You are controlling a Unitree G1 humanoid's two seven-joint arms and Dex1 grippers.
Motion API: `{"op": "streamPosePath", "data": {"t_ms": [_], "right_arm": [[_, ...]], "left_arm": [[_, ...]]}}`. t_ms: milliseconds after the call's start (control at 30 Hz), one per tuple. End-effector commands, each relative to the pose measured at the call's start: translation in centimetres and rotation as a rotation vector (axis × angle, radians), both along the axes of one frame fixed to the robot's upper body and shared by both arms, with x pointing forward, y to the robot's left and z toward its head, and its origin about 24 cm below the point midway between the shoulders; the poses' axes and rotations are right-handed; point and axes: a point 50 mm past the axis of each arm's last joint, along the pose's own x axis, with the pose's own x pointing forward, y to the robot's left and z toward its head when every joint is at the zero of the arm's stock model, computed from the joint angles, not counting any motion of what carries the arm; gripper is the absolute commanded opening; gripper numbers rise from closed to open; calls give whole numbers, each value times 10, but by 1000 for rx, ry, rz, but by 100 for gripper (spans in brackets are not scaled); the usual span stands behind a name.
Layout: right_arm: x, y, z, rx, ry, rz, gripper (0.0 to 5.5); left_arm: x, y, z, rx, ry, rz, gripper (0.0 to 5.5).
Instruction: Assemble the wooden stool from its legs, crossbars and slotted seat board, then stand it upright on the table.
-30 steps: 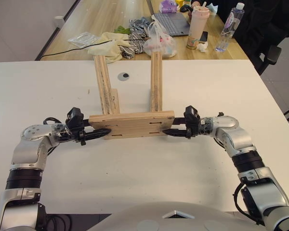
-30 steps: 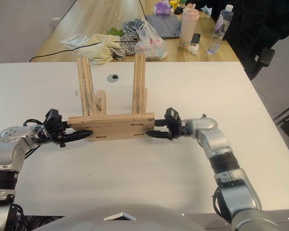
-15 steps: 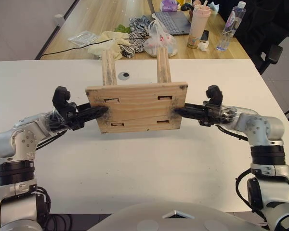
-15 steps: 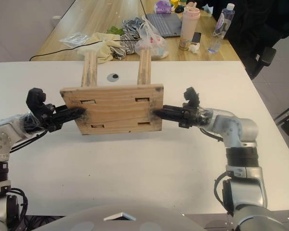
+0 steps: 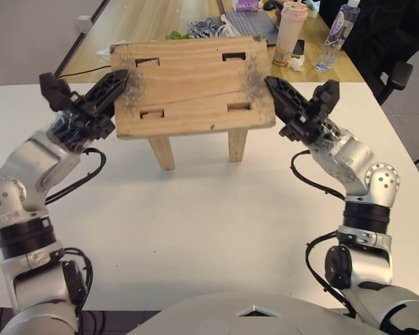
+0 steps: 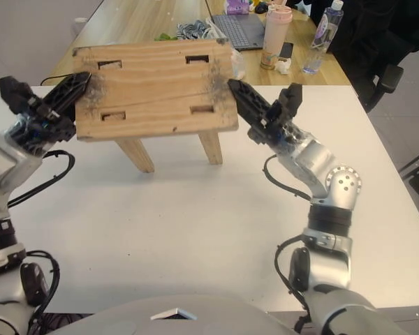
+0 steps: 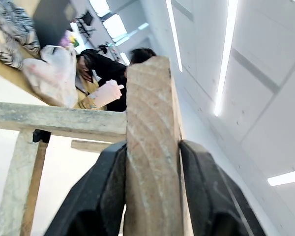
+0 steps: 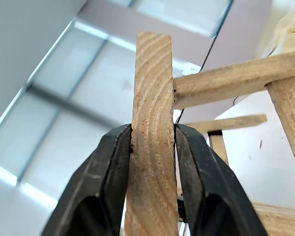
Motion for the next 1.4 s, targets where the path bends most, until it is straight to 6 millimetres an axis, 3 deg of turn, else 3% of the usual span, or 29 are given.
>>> {"op": "streamPosePath", "data": {"t_ms": [33,133,267,333,467,567,700,800,900,1033,1100,1233,1400], "right_arm": [[28,4,57,142,113,-86,131],[48,12,36,-3,313,-146,131],[53,7,-6,-157,475,-178,131],[48,0,-20,-205,496,-180,176],[41,-27,-33,-236,469,-240,245],[40,-52,-38,-197,441,-383,293],[29,-76,-63,-138,436,-575,299],[11,-96,-111,-326,516,-751,299],[-9,-110,-144,-580,543,-873,299],[-17,-98,-151,-1017,319,-872,304],[-17,-81,-149,-1175,167,-825,304],[-19,-62,-156,-1229,114,-781,304],[-19,-61,-158,-1241,122,-772,304]], "left_arm": [[52,4,-33,6,349,212,149],[77,-7,-46,70,402,251,148],[88,-23,-59,214,375,233,148],[88,-32,-61,231,342,169,148],[84,-37,-64,223,284,144,204],[81,-16,-78,336,255,301,247],[56,22,-116,546,287,522,253],[29,50,-143,658,345,648,253],[2,58,-165,782,327,689,253],[-24,30,-192,941,253,654,235],[-20,7,-191,937,182,631,217],[-1,-27,-179,925,78,608,149],[8,-39,-175,901,57,640,74]]}}
